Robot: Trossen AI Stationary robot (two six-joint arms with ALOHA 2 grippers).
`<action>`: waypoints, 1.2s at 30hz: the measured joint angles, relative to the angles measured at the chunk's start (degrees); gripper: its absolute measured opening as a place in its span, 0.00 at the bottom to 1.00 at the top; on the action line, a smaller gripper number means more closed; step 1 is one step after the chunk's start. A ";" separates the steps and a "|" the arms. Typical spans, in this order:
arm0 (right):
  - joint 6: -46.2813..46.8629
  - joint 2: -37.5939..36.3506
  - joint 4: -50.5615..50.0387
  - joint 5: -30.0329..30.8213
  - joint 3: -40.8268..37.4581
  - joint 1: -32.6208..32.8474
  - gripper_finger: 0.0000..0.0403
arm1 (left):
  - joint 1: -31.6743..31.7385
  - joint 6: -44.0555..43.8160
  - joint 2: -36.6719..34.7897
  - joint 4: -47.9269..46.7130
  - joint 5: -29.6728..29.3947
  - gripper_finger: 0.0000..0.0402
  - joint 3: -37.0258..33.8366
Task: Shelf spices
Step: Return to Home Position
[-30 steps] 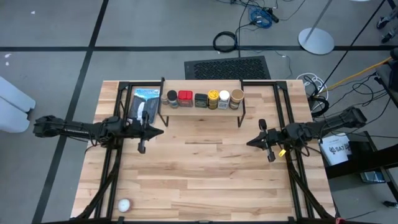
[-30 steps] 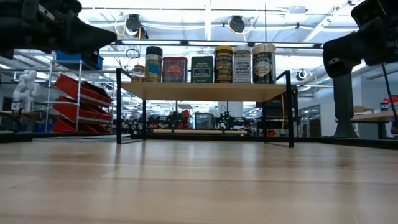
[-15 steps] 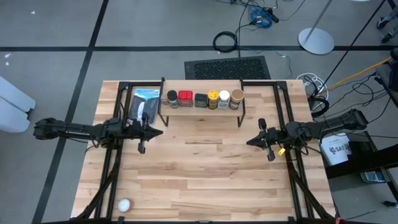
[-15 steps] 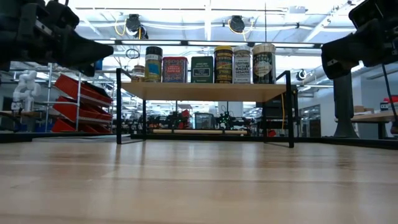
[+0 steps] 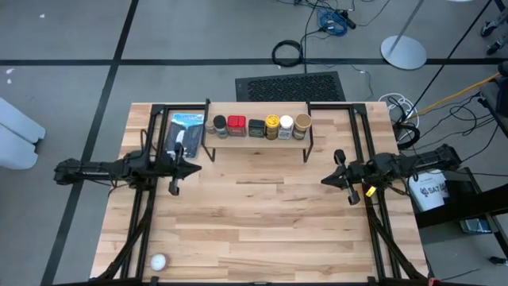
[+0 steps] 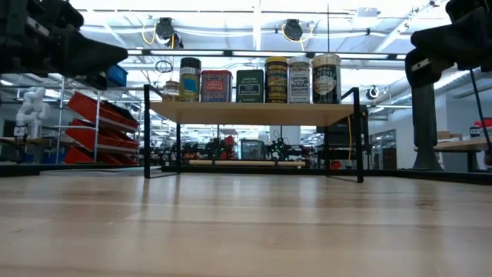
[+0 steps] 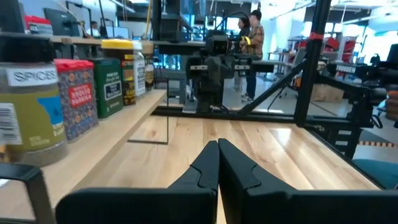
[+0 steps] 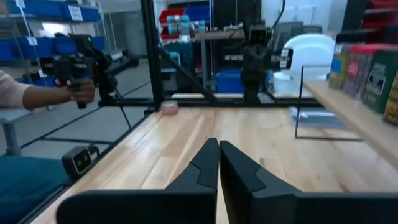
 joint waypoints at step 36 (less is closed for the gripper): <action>-2.89 -6.23 -1.44 2.63 -3.76 0.00 0.00 | 0.00 1.42 -6.63 -9.16 -0.73 0.01 0.02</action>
